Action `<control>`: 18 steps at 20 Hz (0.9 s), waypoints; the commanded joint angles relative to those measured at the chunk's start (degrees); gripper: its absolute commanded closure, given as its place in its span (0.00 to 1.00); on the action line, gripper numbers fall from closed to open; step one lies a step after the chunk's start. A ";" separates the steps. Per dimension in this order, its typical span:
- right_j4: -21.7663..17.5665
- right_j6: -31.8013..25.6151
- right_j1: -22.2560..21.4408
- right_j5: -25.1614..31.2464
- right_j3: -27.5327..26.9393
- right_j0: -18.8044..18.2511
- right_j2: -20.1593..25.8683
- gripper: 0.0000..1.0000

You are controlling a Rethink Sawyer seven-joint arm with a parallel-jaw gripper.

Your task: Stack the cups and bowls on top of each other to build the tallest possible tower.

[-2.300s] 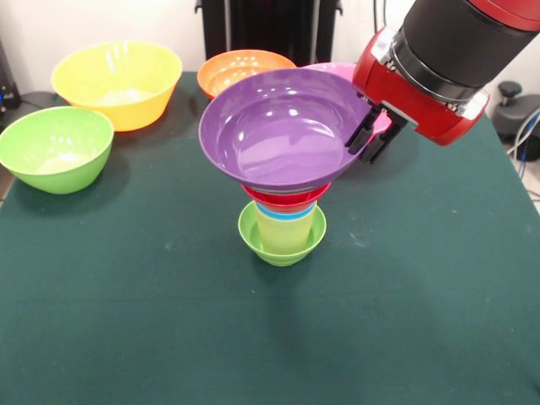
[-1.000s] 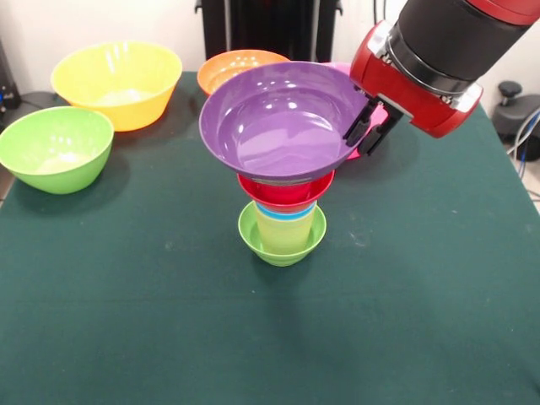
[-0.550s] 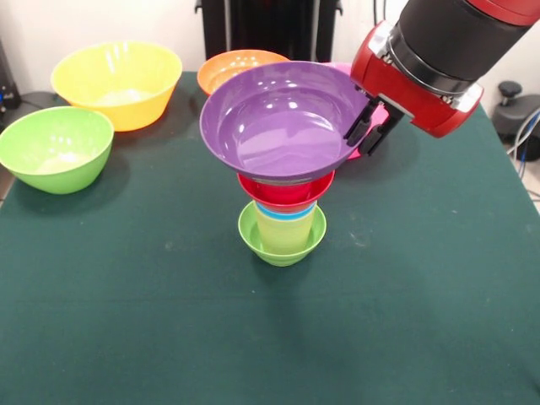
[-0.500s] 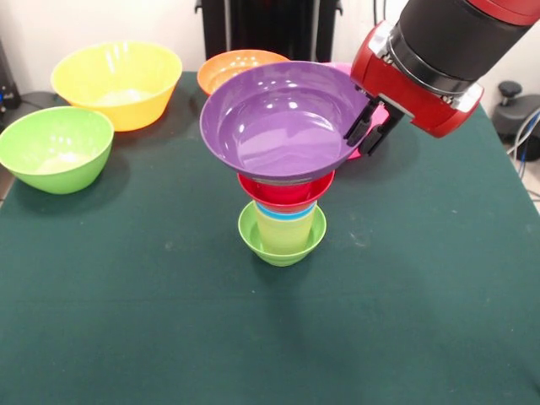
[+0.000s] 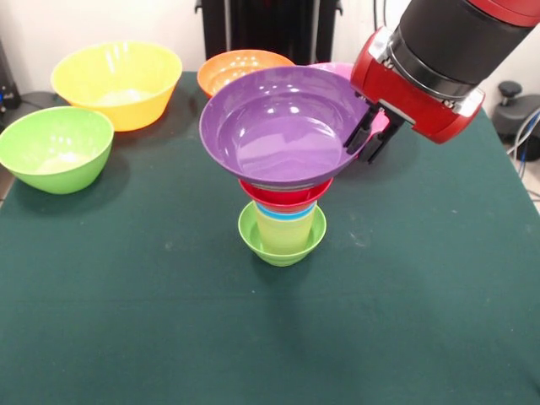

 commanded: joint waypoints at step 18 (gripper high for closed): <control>-0.72 6.28 -0.19 -2.60 5.79 1.20 4.71 1.00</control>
